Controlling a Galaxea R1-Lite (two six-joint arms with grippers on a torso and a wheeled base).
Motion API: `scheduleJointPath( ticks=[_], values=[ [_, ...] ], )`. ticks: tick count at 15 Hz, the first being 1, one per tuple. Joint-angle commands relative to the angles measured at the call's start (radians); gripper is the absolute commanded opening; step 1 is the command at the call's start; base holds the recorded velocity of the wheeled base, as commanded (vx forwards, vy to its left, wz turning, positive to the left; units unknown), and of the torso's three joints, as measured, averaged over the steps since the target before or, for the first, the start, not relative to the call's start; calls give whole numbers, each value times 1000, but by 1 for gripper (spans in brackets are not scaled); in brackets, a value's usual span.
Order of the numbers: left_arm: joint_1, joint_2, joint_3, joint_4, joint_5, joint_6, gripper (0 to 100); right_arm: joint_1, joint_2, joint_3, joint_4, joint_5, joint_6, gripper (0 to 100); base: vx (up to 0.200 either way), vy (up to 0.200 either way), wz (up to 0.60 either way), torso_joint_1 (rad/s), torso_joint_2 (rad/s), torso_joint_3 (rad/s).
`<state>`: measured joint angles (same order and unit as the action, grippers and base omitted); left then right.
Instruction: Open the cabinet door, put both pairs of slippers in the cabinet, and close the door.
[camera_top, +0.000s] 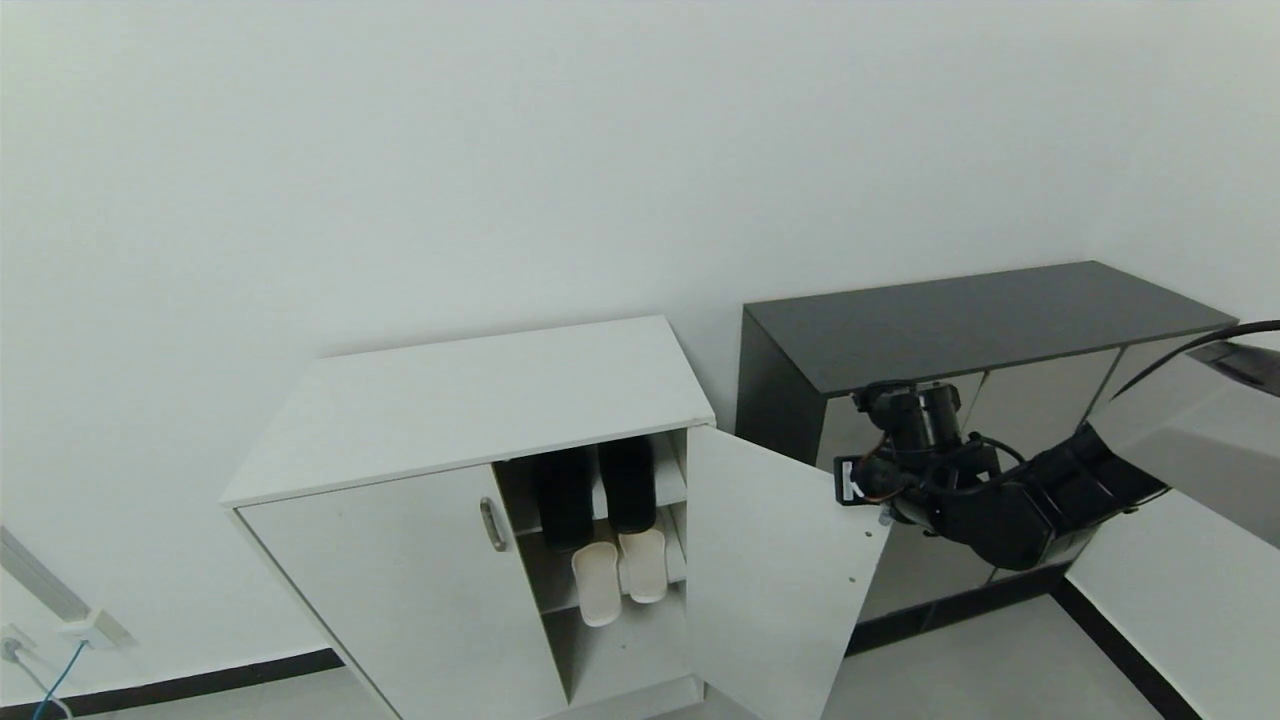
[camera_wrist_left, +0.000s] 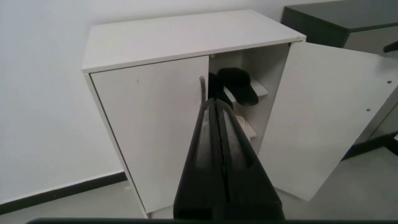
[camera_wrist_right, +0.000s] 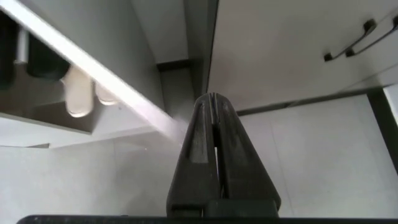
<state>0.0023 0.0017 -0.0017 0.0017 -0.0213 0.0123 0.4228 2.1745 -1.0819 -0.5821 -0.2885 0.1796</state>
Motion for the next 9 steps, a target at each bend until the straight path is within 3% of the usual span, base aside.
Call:
scheduleJointPath(
  ticks=[1,6,9],
  values=[
    [1,0,0,0,0,0,0,-1,31,-3,-5,0,1,0,0,0,0,0,0,0],
    [1,0,0,0,1,0,0,21,13,19,-5,-1,1,0,0,0,0,0,0,0],
    [1,0,0,0,1,0,0,96,-45,76,-5,-6,1,0,0,0,0,0,0,0]
  ],
)
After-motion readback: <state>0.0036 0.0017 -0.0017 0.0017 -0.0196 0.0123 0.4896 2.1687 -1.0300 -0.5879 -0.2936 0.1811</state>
